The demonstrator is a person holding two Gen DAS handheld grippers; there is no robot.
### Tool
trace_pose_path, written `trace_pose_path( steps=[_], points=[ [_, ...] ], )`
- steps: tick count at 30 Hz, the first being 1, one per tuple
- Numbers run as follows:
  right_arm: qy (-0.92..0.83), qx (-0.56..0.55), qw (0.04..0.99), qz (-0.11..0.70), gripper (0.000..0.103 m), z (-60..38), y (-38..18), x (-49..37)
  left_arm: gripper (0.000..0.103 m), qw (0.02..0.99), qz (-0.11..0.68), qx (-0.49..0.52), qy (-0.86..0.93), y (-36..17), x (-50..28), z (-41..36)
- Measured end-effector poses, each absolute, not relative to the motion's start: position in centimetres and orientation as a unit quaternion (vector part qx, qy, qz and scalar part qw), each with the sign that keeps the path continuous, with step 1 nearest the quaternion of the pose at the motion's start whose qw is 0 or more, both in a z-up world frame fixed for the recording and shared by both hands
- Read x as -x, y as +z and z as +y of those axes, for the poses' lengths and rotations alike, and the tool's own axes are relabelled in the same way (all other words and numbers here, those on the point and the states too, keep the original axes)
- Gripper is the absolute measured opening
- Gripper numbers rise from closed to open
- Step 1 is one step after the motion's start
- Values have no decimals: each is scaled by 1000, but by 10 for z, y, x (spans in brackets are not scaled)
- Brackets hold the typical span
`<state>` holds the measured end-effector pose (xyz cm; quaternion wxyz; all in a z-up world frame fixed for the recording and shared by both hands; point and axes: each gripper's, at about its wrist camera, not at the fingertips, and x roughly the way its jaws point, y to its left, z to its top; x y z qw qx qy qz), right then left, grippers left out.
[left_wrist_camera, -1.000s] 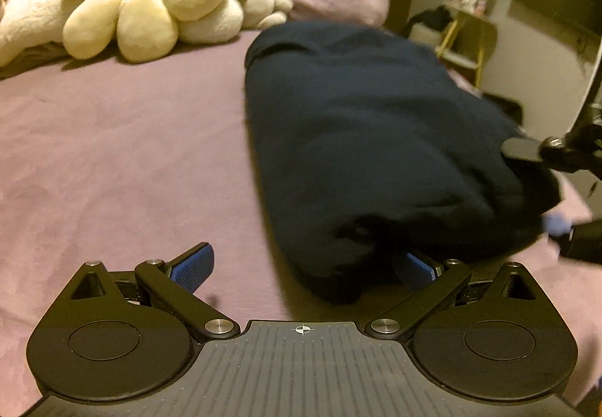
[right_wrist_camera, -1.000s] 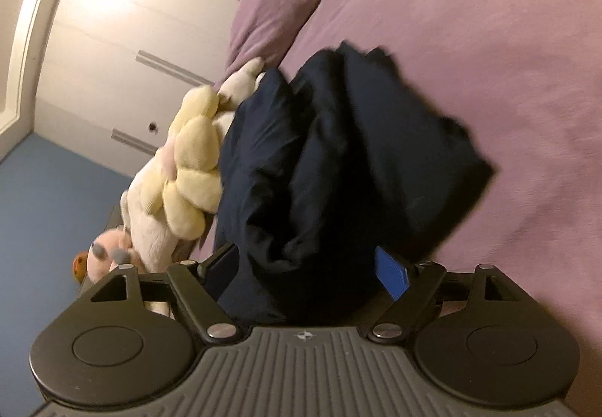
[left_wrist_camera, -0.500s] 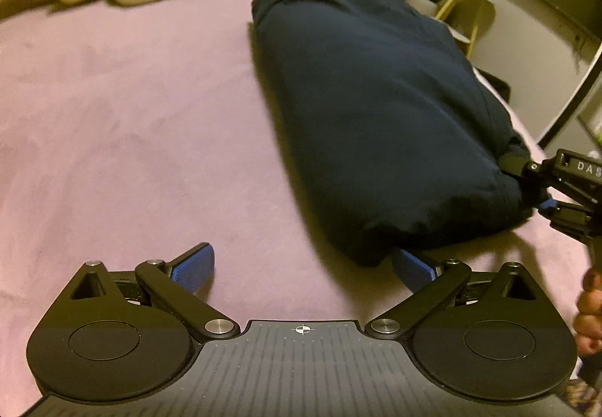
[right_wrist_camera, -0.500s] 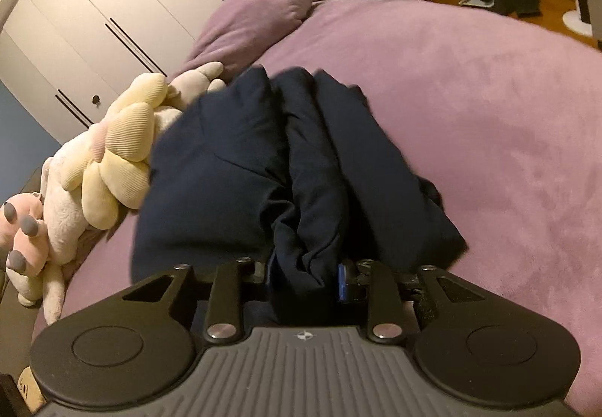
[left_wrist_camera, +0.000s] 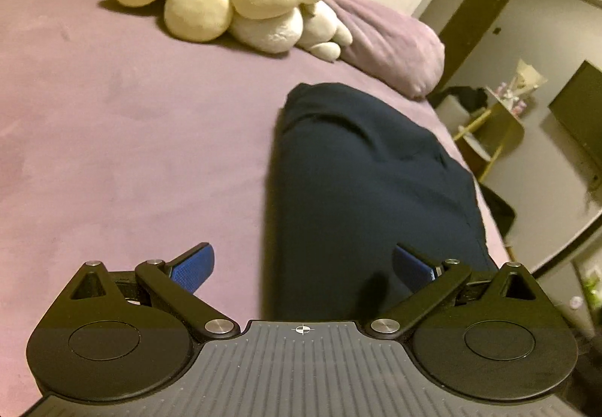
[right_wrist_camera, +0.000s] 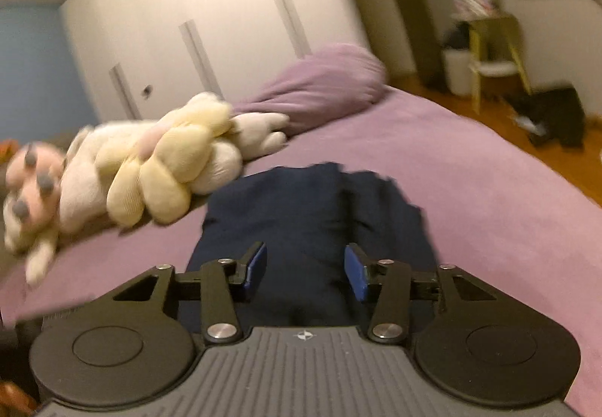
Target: Fold large clothes
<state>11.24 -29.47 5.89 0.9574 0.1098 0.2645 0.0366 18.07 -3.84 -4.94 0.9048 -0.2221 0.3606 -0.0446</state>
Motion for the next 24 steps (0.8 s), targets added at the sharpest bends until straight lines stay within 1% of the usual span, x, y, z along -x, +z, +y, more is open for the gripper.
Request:
trace_pose_path(
  steps=[2,5,6,7,9,11,12,13,14,15,18,22,24],
  points=[
    [31,-70,959,272,32,-277,43,-129,103,911,359,193,-57,-55,-186,-57],
    [-2,-29,956,291,33,-275,6,-146,103,907,371,183,-79,-67,-194,-67],
    [-2,-16,956,293,38,-278,-9,-147,103,904,372,193,-83,-69,-196,-63],
    [-2,-2,956,292,38,-280,-19,-145,103,901,373,204,-88,-71,-198,-56],
    [12,2,957,289,39,-283,-19,-143,103,892,376,226,-108,-70,-201,-41],
    [35,-44,950,308,41,-298,-5,-149,103,886,373,241,-134,-69,-202,-23],
    [51,-88,943,316,50,-314,6,-149,103,883,375,244,-139,-69,-205,-14],
    [63,-134,936,319,53,-331,14,-150,103,878,382,250,-145,-70,-211,-6],
    [68,-181,930,312,53,-350,20,-148,103,868,393,261,-152,-73,-217,0],
    [59,-209,926,307,56,-367,24,-149,103,854,405,283,-161,-78,-223,5],
    [11,-271,904,330,56,-419,16,-161,103,822,422,342,-173,-95,-243,11],
    [39,-405,822,399,56,-466,-28,-190,103,789,436,394,-178,-115,-265,8],
    [47,-439,797,412,55,-472,-45,-202,101,774,439,419,-179,-123,-274,7]
  ],
)
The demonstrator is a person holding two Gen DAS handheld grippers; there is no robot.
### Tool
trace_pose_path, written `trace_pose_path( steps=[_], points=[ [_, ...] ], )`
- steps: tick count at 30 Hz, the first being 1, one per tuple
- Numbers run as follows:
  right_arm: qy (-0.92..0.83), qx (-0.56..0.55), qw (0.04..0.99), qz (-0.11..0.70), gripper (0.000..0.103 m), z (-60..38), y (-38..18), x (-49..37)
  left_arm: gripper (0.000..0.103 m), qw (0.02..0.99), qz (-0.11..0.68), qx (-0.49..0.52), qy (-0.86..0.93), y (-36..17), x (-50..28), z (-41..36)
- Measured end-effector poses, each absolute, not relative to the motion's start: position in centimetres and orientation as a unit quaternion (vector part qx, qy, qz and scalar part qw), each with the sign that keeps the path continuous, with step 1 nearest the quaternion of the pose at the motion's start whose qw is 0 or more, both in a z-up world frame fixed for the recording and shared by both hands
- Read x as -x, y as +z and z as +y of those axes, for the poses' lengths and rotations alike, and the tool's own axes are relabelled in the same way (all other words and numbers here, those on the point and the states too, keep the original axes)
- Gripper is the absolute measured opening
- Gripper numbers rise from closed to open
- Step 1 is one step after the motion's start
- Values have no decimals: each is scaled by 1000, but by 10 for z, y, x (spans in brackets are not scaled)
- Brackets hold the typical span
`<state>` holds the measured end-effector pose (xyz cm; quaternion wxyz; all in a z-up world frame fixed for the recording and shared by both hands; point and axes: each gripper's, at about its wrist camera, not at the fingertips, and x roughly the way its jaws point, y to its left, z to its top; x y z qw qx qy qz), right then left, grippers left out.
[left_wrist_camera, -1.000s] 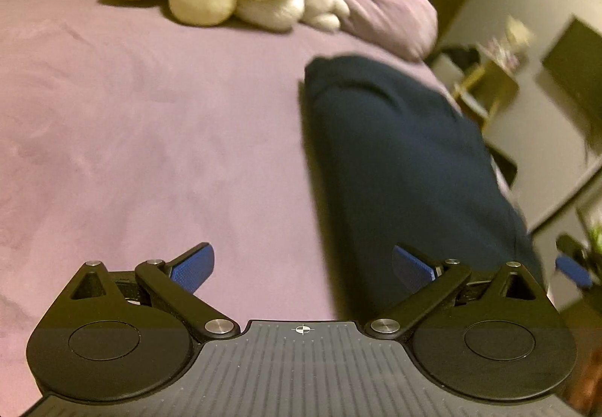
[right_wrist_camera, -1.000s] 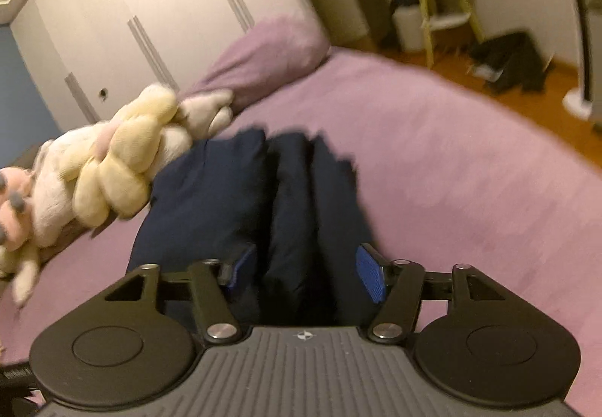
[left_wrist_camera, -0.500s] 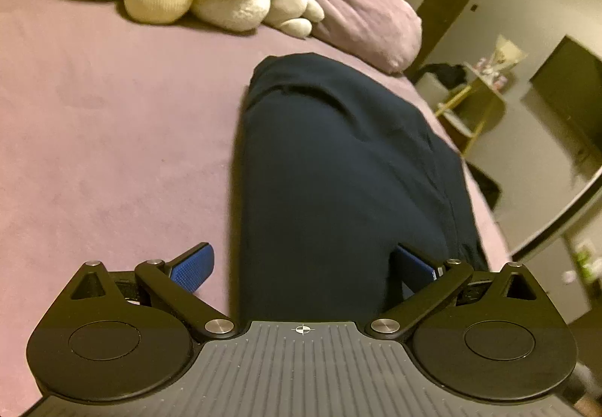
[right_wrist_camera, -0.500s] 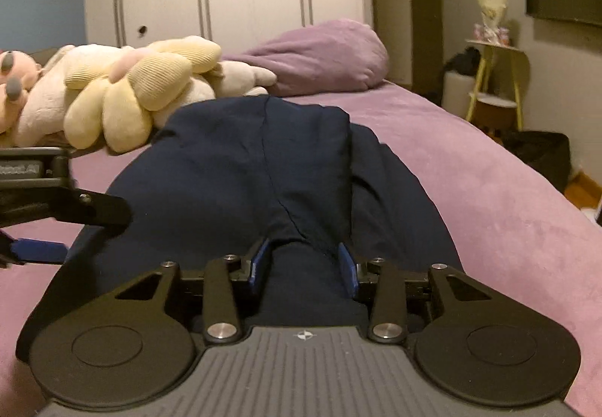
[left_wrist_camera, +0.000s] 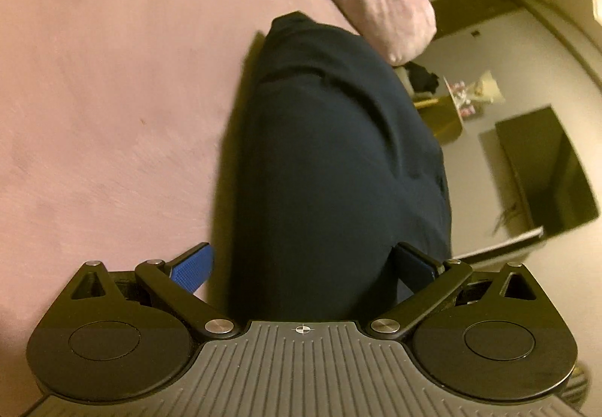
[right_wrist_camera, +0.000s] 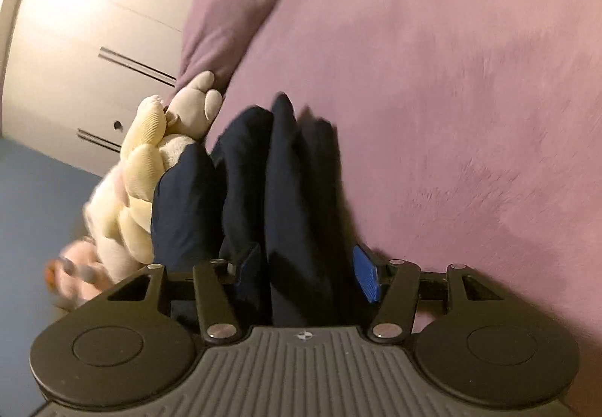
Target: Fold large clothes
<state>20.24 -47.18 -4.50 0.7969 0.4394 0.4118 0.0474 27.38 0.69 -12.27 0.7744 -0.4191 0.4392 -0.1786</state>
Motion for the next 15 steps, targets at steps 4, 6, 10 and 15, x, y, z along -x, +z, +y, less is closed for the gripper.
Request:
trace_pose_path(
  steps=[4,6,10,15],
  points=[
    [49,-441,790,423,51,-465,-62,-222,91,778,440,411,-178,-119,-283,-1],
    [54,-444,787,424,41,-460,-65,-227,85,785,442,396,-177,-112,-283,-4],
    [67,-436,787,430,38,-447,-64,-236,77,790,445,381,-180,-103,-283,-4],
    [73,-433,785,437,36,-437,-59,-238,74,797,447,359,-189,-89,-282,-4]
  ],
)
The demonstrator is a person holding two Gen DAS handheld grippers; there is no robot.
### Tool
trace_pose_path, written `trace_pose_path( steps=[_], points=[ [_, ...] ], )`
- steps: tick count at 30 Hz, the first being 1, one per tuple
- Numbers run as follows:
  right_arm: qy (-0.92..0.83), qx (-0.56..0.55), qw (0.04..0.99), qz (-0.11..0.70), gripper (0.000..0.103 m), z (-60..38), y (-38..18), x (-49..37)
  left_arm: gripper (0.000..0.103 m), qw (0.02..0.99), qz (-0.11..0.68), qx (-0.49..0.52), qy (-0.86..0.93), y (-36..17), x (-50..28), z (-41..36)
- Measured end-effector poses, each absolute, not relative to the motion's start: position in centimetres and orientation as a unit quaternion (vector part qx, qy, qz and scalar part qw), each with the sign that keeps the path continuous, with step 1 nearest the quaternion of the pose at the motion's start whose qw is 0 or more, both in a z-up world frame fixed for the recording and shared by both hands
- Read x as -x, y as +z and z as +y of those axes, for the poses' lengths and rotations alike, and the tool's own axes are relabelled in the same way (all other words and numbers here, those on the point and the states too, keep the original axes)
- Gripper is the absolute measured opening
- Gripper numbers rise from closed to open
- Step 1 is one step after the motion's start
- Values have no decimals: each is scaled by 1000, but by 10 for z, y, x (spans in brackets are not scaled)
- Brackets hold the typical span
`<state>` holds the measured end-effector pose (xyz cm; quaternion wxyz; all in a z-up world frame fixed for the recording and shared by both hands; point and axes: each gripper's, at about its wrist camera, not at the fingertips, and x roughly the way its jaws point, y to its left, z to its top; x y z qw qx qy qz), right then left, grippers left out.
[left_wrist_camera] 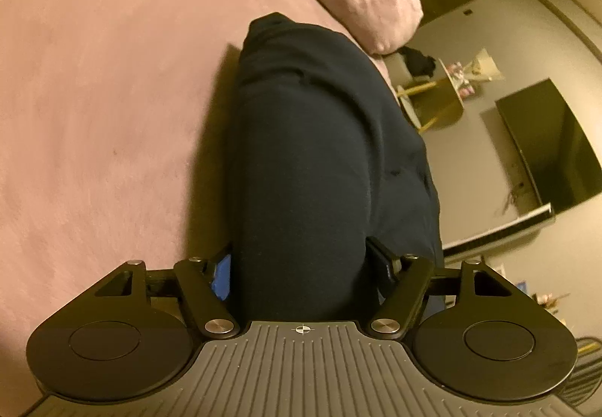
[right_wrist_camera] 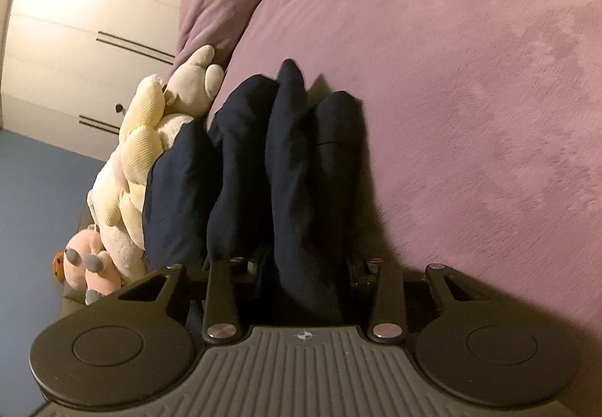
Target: Fold large clothes
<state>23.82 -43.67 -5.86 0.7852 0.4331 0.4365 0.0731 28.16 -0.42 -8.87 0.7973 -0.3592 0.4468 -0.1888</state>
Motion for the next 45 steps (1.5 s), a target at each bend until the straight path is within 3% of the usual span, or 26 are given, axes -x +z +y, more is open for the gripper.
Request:
trace_pose_path(
  steps=[13,19,22,26,28,33,37,45],
  points=[
    [131,-407,760,489,34,-339,-60,-273,74,852,414,308,-90,-54,-245,95],
    [166,-376,754,512,34,-270,-64,-291,78,853,414,316,-37,-63,-236,130],
    [161,-357,763,514,36,-257,-61,-295,84,861,411,299,-21,-65,-231,130],
    [136,-303,791,514,47,-253,-48,-286,87,879,399,260,-15,-48,-217,123],
    [116,-268,814,501,47,-252,-32,-273,88,888,389,245,-10,-39,-208,119],
    [67,-164,900,397,47,-235,28,-214,90,899,377,224,-14,-27,-169,102],
    [143,-84,931,325,47,-184,60,-160,91,888,405,214,-19,-43,-149,84],
    [110,17,909,402,43,-158,8,-162,102,904,411,118,-6,-64,-161,49]
  ],
)
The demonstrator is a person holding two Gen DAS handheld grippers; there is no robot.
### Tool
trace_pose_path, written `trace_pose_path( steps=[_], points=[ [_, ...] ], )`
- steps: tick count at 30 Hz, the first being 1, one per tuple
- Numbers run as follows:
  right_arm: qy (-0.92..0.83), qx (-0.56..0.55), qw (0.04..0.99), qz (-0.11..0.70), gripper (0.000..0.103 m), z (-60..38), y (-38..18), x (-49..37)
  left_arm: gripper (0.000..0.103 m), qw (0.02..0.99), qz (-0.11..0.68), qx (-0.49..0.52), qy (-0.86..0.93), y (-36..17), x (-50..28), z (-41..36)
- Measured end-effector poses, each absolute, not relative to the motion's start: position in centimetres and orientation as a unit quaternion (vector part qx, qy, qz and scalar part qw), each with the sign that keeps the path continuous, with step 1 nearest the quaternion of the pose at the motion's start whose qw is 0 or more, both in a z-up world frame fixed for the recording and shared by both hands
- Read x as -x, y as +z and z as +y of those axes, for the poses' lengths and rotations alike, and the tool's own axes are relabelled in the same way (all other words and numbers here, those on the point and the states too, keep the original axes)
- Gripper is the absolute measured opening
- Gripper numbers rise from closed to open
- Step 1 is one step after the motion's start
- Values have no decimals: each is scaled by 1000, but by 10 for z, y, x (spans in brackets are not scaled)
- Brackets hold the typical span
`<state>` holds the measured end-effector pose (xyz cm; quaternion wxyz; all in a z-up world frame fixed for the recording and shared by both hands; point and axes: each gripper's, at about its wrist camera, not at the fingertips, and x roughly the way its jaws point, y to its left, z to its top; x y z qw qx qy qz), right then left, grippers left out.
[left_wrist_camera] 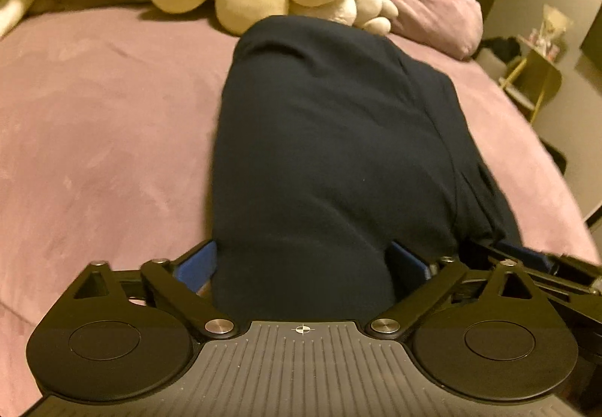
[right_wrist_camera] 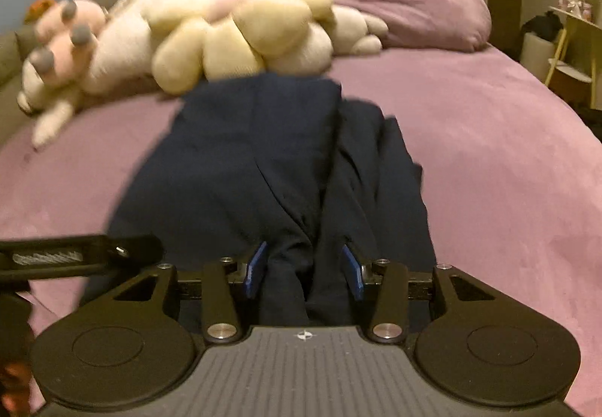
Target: Fold large clothes
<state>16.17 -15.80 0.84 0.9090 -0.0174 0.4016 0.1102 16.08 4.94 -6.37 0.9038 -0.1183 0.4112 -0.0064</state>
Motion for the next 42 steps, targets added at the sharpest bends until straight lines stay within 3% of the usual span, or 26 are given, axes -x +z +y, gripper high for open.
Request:
trace_pose_path(
  steps=[8,16,20,28,42],
  points=[
    [105,66,913,389,48,-144,-19,-179,103,914,392,105,13,-74,-160,40],
    [98,49,916,386,52,-141,21,-140,103,900,401,173,-5,-59,-110,63],
    [71,57,909,408,59,-144,9,-125,103,890,423,173,-10,-59,-98,64],
    [9,64,894,444,72,-141,34,-103,103,901,431,43,16,-34,-61,56],
    [22,41,869,492,87,-121,58,-68,103,898,438,7,41,-15,-46,47]
  ],
)
